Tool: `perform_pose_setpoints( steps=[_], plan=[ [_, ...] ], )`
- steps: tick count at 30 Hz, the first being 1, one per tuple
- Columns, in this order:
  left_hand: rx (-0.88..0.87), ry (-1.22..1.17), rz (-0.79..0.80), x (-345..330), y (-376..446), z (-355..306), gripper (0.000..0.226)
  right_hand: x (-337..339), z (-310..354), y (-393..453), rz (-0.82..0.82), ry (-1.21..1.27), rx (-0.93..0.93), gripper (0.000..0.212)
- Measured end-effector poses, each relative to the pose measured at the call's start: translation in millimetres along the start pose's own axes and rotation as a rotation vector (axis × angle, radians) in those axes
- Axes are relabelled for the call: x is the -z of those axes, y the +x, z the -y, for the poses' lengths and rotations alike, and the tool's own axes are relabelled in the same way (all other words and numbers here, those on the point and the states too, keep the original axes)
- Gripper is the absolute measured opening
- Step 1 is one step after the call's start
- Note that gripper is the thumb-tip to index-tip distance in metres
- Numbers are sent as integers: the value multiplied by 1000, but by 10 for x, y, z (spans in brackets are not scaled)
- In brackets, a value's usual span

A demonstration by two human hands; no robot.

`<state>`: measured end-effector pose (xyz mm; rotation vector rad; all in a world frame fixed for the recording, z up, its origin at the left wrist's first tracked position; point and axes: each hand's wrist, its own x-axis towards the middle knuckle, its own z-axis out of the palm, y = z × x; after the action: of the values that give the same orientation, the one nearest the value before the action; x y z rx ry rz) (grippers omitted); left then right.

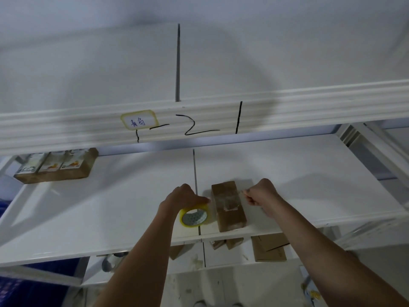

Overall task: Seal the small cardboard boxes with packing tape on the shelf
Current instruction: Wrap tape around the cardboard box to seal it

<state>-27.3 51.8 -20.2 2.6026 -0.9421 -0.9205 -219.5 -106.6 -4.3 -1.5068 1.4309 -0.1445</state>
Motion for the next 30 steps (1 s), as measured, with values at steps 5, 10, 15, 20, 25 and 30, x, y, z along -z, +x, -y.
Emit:
perform_pose_setpoints(
  steps=[5,10,15,20,25,30],
  plan=[
    [-17,112,-47,-50,-53,22,71,52,-57,73,15,-4,-14,15],
    [8,120,-42,-110,-28,25,73,-4,-142,161,46,33,-22,16],
    [17,137,-65,-150,20,-1,74,-7,-200,237,49,62,-39,14],
    [25,156,-80,-133,41,-31,72,-24,-215,279,58,92,-61,14],
    [23,170,-98,-144,83,-55,68,-68,-259,348,48,56,-108,14],
    [11,208,-118,-213,122,-87,67,-151,-288,371,48,31,-142,13]
  ],
)
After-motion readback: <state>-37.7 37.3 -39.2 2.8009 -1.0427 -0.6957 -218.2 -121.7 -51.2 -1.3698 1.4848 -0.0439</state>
